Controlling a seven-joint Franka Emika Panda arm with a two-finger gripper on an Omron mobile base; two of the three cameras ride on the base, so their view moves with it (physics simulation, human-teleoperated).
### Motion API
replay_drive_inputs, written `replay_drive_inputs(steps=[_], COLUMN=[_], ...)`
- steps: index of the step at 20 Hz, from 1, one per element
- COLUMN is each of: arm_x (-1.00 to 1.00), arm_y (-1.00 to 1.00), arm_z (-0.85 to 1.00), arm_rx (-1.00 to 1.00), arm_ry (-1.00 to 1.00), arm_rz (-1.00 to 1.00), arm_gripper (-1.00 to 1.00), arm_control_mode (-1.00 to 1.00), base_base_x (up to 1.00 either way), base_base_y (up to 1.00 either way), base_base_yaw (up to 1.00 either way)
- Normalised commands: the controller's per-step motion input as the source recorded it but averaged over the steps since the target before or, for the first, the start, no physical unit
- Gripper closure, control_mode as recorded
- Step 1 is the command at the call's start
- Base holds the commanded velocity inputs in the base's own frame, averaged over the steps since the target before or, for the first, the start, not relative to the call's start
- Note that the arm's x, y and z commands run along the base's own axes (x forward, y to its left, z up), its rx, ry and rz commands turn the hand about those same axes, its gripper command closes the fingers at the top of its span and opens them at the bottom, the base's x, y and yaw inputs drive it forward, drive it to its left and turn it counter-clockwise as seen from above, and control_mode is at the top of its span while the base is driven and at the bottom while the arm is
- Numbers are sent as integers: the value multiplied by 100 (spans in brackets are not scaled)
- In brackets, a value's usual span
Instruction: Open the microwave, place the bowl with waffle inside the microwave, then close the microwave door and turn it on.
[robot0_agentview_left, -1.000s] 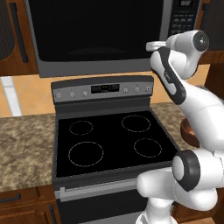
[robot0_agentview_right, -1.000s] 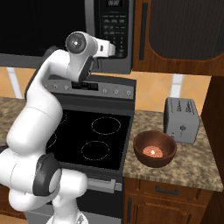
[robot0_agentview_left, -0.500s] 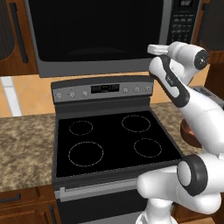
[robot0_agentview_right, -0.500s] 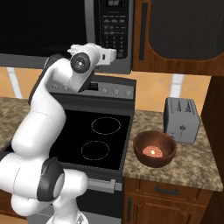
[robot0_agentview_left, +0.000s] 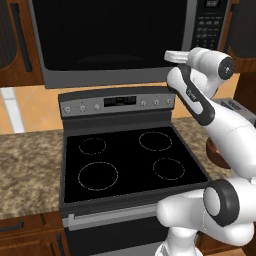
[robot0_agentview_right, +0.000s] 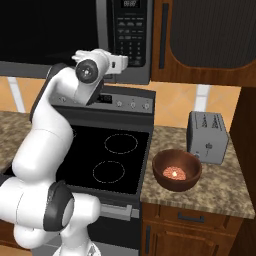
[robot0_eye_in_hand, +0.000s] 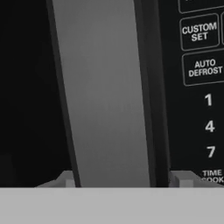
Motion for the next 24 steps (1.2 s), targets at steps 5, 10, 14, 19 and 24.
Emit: replay_drive_inputs(steps=[5, 10, 14, 19, 24], arm_x=[2, -21, -73, -100, -100], arm_y=[100, 100, 100, 86, 69], arm_z=[7, 33, 71, 61, 55], arm_rx=[0, -1, -6, -12, -18], arm_ry=[35, 40, 56, 46, 42], arm_rz=[11, 9, 19, 23, 17], arm_gripper=[100, 100, 100, 100, 100], arm_control_mode=[-100, -100, -100, -100, -100], base_base_x=[0, 0, 0, 0, 0], base_base_y=[0, 0, 0, 0, 0], base_base_yaw=[0, 0, 0, 0, 0])
